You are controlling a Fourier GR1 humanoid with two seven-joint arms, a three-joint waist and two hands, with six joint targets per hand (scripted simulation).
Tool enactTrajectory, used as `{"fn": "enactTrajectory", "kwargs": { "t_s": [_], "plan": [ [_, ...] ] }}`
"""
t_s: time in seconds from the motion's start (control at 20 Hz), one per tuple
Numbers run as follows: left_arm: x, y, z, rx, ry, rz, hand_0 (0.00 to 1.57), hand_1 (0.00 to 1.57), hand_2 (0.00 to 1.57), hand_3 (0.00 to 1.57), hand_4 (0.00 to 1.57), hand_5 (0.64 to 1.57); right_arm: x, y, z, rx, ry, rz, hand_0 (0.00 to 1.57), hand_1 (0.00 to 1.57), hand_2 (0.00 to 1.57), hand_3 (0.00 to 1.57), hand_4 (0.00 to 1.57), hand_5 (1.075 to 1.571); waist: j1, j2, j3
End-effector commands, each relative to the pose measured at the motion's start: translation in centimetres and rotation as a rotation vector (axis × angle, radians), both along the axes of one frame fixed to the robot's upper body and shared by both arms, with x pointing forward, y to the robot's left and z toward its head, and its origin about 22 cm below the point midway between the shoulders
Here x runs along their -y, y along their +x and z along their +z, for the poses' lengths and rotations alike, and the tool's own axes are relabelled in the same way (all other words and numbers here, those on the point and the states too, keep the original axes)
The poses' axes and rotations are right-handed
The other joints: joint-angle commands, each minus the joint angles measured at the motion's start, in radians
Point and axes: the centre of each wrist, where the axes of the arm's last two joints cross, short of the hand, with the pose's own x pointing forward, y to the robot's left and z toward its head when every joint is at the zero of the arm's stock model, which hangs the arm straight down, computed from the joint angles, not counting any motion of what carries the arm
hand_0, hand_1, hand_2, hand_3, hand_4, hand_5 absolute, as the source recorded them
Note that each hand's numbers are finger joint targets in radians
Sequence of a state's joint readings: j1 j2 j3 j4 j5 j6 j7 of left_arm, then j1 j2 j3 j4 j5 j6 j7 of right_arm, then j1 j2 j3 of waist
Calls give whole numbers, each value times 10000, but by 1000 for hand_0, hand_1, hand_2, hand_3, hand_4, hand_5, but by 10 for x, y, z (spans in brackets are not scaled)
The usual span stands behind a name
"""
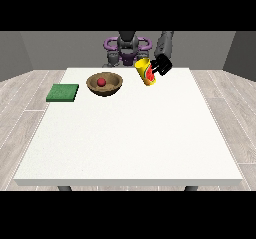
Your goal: Pick the cup and pour the ball into the bowl, then pick the bowl and place it on the pad
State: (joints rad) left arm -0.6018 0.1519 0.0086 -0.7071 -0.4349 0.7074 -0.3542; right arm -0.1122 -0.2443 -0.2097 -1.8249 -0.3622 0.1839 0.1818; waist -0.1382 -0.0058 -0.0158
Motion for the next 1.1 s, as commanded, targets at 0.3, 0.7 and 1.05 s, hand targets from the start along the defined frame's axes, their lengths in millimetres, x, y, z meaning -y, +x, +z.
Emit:
{"fn": "enactTrajectory", "kwargs": {
  "t_s": [0.3,0.7,1.05],
  "plan": [
    [-40,1,32,2721,-7599,-3041,331,331,0,0,253,1569,-26,-4,4,319,153,-273,0,0,0,0,514,1565,1011,1167,40],
    [-143,14,92,3394,-7845,-4664,0,0,0,0,0,1540,-77,-3,14,1334,-7,-493,0,0,0,0,493,1568,957,2859,147],
    [-185,21,197,2789,-6371,-4795,0,0,0,0,0,1521,-60,17,-55,-57,488,-839,0,0,0,0,412,1568,1249,2636,176]
  ]
}}
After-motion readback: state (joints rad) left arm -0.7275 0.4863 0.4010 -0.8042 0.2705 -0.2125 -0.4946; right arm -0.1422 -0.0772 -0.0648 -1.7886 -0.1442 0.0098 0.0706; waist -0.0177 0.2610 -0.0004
